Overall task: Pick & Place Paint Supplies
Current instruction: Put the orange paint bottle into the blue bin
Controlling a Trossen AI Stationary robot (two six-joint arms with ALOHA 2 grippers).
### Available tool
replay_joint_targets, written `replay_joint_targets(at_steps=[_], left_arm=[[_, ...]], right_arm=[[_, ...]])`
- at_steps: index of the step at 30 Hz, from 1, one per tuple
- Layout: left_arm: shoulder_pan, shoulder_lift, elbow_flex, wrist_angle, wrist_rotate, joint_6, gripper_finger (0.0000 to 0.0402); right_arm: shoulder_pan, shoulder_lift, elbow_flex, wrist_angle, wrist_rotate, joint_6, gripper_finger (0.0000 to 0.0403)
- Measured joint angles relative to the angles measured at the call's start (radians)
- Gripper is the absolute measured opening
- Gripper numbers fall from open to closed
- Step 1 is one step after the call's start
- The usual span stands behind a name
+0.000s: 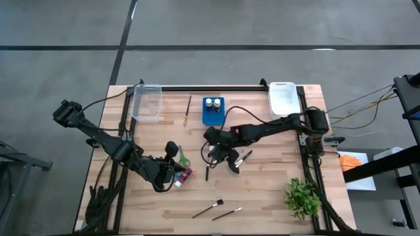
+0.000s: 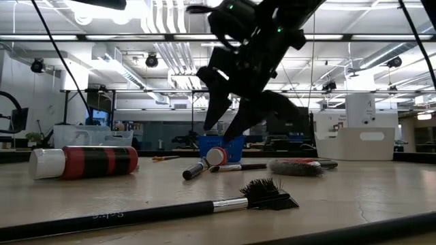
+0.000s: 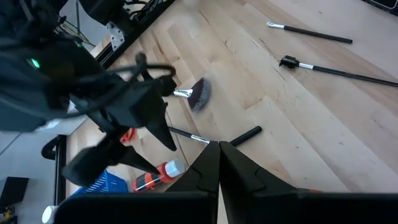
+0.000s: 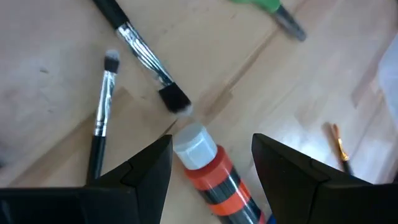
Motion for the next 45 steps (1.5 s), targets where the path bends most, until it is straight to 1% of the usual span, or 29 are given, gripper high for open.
replay_joint_targets(at_steps=[8,19,25,32,45], left_arm=[[0.0,0.0,0.0,0.0,0.0,-0.003,0.0012],[0.0,0.0,0.0,0.0,0.0,-0.002,0.0012],[0.0,0.0,0.0,0.0,0.0,-0.002,0.0012],[0.0,0.0,0.0,0.0,0.001,0.007,0.0012],[0.0,0.0,0.0,0.006,0.001,0.007,0.0012]], right_arm=[[-0.046,0.074,0.061,-0.071,0.011,-0.021,0.0219],[-0.111,0.061,0.074,-0.125,0.0,-0.026,0.0219],[-0.136,0.062,0.074,-0.121,-0.048,-0.03,0.0219],[-0.135,0.063,0.074,-0.12,-0.057,-0.048,0.0219],[-0.136,0.063,0.074,-0.122,-0.141,-0.016,0.0219]])
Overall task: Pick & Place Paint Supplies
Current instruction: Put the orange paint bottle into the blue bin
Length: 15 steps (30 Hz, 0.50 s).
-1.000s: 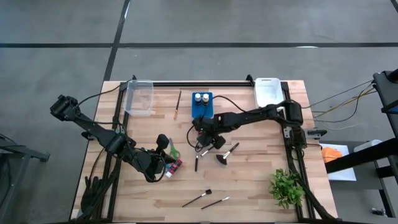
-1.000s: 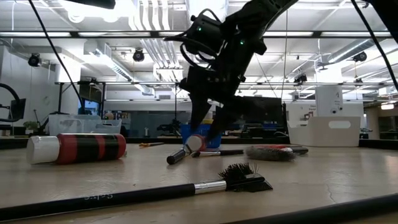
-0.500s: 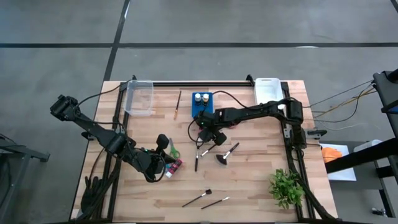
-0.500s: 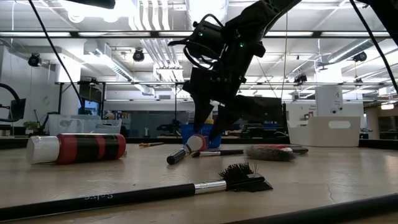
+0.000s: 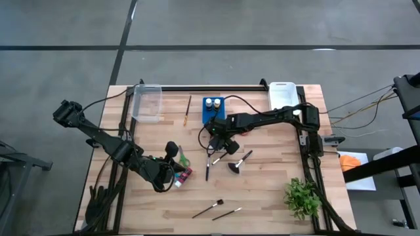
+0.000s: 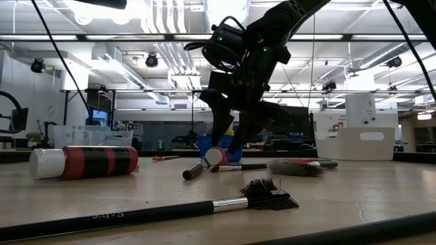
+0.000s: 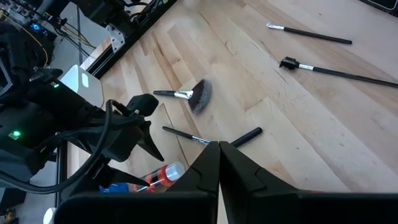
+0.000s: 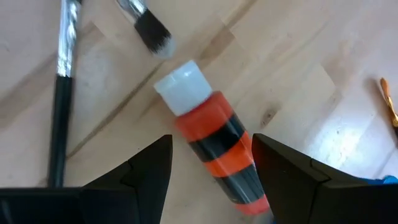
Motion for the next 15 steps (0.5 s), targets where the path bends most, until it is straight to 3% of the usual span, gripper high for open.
replay_joint_targets(at_steps=[15], left_arm=[[0.0,0.0,0.0,0.007,0.0,-0.002,0.0012]], right_arm=[[-0.006,0.044,0.0,0.014,-0.01,-0.01,0.0219]])
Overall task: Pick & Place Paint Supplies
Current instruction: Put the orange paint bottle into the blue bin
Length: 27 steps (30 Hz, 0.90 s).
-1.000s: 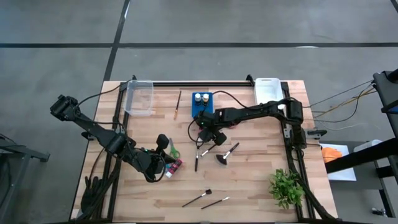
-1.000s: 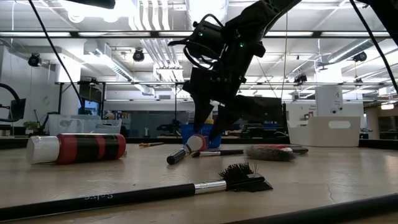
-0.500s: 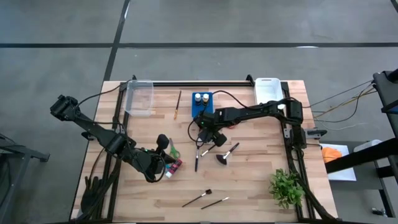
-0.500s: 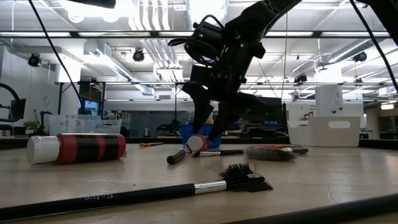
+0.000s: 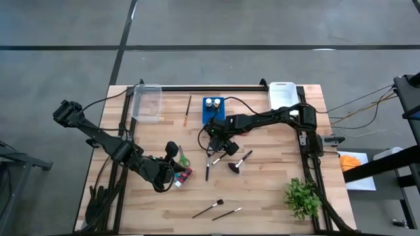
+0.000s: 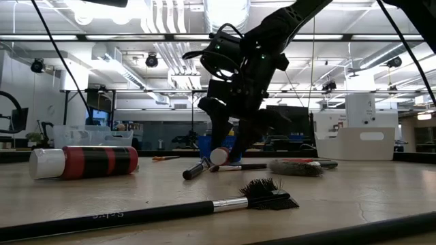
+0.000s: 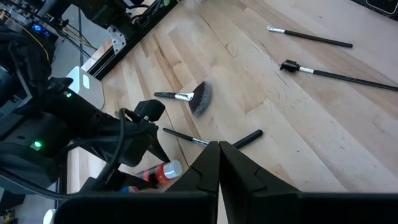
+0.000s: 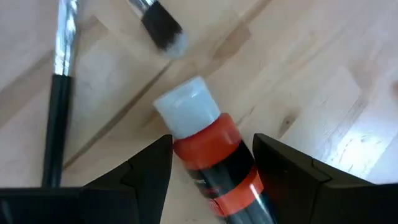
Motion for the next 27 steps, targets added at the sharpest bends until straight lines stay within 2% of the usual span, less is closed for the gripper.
replay_joint_targets(at_steps=[10,19,27], left_arm=[[0.0,0.0,0.0,0.0,0.0,0.0,0.0012],[0.0,0.0,0.0,0.0,0.0,0.0,0.0012],[0.0,0.0,0.0,0.0,0.001,0.0,0.0012]], right_arm=[[0.0,0.003,0.002,-0.102,-0.008,0.15,0.0219],[0.01,0.001,0.001,-0.161,-0.079,0.306,0.0219],[0.044,0.001,0.0,-0.155,-0.084,0.345,0.0219]])
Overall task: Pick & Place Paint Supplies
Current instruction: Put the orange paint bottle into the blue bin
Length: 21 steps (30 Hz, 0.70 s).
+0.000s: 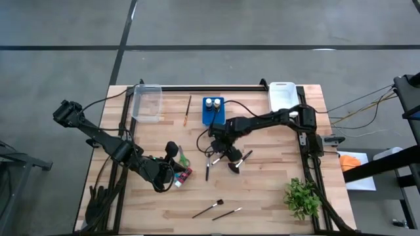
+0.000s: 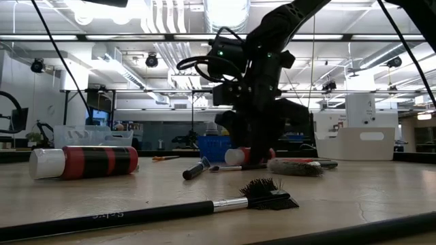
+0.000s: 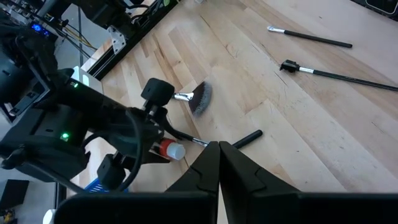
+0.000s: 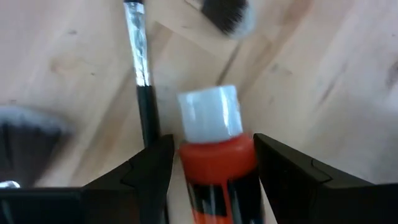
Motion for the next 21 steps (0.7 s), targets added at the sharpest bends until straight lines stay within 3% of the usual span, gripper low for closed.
replay_joint_targets(at_steps=[21], left_arm=[[0.0,0.0,0.0,0.001,0.001,0.0,0.0011]], right_arm=[[0.028,0.0,-0.001,0.086,0.006,-0.03,0.0219]])
